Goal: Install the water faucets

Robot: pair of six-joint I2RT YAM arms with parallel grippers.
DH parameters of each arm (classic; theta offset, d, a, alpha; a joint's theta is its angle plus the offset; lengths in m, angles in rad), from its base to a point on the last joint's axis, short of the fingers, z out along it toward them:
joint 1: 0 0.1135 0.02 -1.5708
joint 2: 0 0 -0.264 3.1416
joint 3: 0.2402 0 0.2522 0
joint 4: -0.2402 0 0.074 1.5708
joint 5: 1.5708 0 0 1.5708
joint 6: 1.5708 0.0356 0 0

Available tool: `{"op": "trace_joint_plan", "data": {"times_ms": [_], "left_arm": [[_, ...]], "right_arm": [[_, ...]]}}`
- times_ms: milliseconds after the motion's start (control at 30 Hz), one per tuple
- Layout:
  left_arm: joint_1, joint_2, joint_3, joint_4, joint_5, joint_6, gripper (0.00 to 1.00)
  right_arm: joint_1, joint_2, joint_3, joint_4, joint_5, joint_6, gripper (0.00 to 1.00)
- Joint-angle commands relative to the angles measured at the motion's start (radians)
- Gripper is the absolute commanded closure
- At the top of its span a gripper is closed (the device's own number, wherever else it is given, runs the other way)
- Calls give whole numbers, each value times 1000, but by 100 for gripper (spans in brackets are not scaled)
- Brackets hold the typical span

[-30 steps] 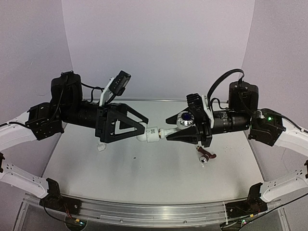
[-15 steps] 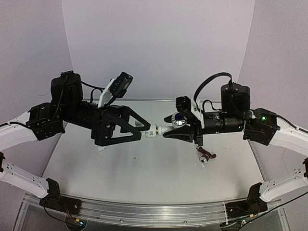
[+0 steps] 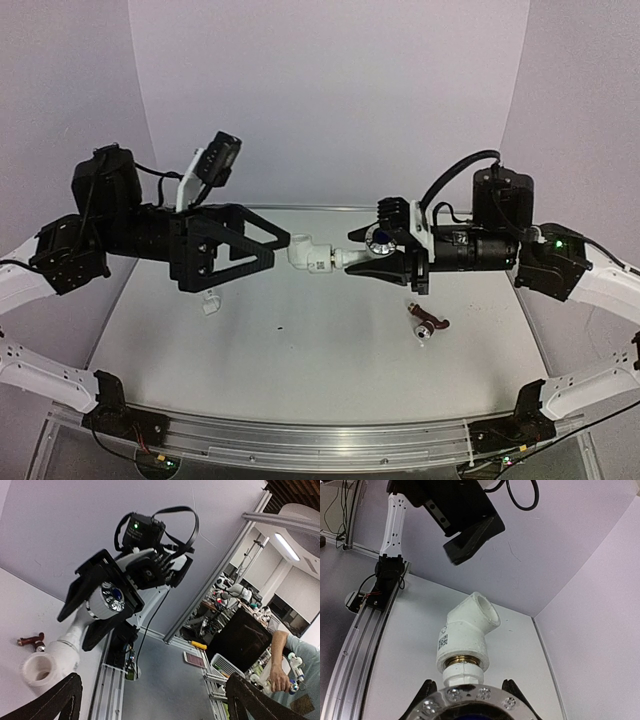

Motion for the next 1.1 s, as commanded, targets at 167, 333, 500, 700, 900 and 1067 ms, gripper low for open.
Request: {"op": "trace_joint_plan", "data": {"times_ms": [167, 333, 500, 700, 900, 1067], "left_arm": [[-3, -27, 47, -100, -280, 40, 0], [-2, 33, 65, -93, -237, 26, 0], [-2, 75, 88, -79, -178, 24, 0], [-2, 76, 78, -1, -31, 25, 0], [-2, 44, 47, 51, 40, 15, 4], [-4, 43, 42, 62, 71, 4, 9]], "right_arm": [[-1, -62, 12, 62, -132, -32, 100], [0, -52, 31, 61, -147, -23, 100], [0, -47, 30, 61, -148, -26, 100], [0, -40, 25, 59, -137, 0, 100], [0, -35, 29, 58, -104, 20, 100], [1, -30, 24, 59, -88, 28, 100]]}}
